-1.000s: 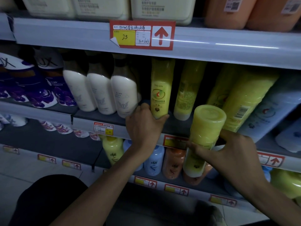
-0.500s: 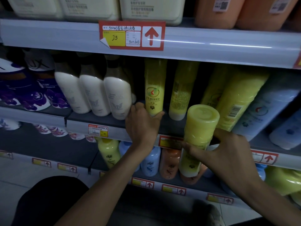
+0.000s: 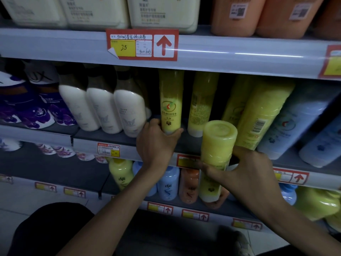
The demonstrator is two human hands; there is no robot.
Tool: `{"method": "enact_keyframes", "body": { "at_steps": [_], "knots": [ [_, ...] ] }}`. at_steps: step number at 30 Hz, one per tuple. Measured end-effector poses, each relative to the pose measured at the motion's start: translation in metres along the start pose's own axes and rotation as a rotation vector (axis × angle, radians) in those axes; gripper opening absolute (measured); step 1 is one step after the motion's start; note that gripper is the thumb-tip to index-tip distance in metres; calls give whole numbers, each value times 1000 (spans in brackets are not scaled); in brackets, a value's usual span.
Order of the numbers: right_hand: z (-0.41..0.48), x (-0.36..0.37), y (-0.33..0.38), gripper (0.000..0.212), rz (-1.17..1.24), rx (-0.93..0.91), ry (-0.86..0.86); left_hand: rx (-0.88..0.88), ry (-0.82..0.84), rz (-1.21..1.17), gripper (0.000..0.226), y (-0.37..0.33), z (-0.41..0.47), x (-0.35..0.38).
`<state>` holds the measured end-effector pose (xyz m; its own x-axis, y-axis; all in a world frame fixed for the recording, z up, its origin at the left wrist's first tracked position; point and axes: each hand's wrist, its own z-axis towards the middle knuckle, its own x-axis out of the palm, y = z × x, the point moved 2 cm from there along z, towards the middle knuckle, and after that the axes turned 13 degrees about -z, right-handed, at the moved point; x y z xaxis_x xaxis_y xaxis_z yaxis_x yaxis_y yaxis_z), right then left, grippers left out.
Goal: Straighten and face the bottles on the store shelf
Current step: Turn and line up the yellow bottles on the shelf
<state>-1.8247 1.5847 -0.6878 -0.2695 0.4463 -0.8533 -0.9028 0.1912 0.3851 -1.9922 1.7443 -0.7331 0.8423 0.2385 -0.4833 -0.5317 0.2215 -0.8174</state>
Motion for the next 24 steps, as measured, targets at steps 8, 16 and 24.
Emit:
{"method": "enact_keyframes", "body": {
  "at_steps": [8, 16, 24],
  "knots": [
    [5, 4, 12, 50, 82, -31, 39, 56, 141, -329, 27, -10, -22, -46],
    [13, 16, 42, 54, 493, 67, 184, -23, 770, -541, 58, -4, -54, -65],
    [17, 24, 67, 64, 682, 100, 309, -48, 516, -670, 75, 12, -53, -58]
  ]
}}
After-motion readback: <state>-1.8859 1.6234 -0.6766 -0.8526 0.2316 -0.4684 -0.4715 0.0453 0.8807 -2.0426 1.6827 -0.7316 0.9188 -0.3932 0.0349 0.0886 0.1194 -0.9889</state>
